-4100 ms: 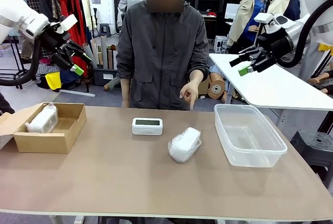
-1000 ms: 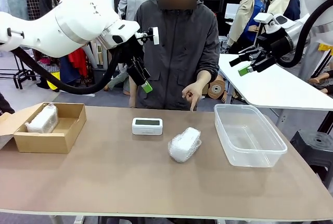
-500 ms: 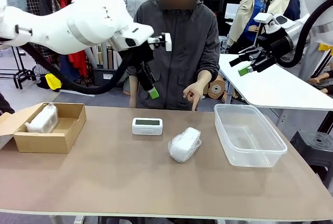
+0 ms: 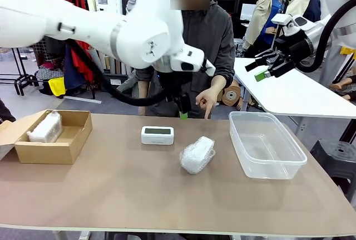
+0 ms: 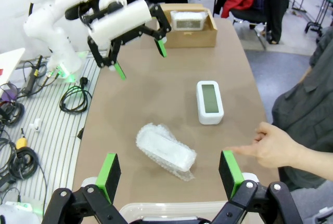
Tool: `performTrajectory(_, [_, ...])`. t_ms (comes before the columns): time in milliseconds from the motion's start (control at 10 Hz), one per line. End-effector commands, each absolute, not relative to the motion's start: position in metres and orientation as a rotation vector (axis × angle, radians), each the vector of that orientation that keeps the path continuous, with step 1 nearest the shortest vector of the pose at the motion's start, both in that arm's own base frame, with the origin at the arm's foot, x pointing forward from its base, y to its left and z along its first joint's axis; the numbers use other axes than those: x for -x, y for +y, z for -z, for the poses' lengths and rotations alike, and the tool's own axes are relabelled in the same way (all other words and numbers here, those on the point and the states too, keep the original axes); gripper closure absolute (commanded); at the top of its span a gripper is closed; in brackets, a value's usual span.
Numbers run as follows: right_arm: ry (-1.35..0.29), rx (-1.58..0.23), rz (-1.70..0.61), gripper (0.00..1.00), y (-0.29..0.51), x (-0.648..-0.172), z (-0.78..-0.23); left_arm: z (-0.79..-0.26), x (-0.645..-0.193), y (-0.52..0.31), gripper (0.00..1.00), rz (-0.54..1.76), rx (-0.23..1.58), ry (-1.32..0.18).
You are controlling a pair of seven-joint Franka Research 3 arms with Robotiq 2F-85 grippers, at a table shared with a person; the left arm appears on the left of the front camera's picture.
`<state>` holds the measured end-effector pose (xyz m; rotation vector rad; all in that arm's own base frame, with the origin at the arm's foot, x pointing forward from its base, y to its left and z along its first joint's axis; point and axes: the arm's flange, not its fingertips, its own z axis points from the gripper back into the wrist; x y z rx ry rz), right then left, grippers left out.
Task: Separate and place wrapped and unwrapped clocks.
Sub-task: Pick up the Digital clock indicated by the person.
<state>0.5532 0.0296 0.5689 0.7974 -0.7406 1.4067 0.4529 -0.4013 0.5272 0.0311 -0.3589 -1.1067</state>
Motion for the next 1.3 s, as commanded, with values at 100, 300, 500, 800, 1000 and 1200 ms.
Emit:
performTrajectory(100, [-0.741, -0.793, -1.41, 0.0, 0.029, -0.553, -0.571, -0.499, -0.458, -0.451, 0.0, 1.093, -0.057, -0.22])
performTrajectory(300, [-0.741, -0.793, -1.41, 0.0, 0.029, -0.553, -0.571, -0.479, -0.463, -0.468, 0.0, 1.039, 0.002, -0.218])
performTrajectory(500, [-0.741, -0.793, -1.41, 0.0, 0.029, -0.553, -0.571, -0.476, -0.462, -0.473, 0.0, 1.14, 0.026, -0.261])
performTrajectory(800, [-0.741, -0.793, -1.41, 0.0, 0.029, -0.553, -0.571, -0.466, -0.463, -0.476, 0.0, 1.095, 0.002, -0.229])
performTrajectory(1000, [-0.741, -0.793, -1.41, 0.0, 0.029, -0.553, -0.571, -0.466, -0.463, -0.476, 0.0, 1.095, 0.002, -0.229])
performTrajectory(1200, [-0.741, -0.793, -1.41, 0.0, 0.029, -0.553, -0.571, -0.465, -0.466, -0.478, 0.0, 1.114, 0.023, -0.227])
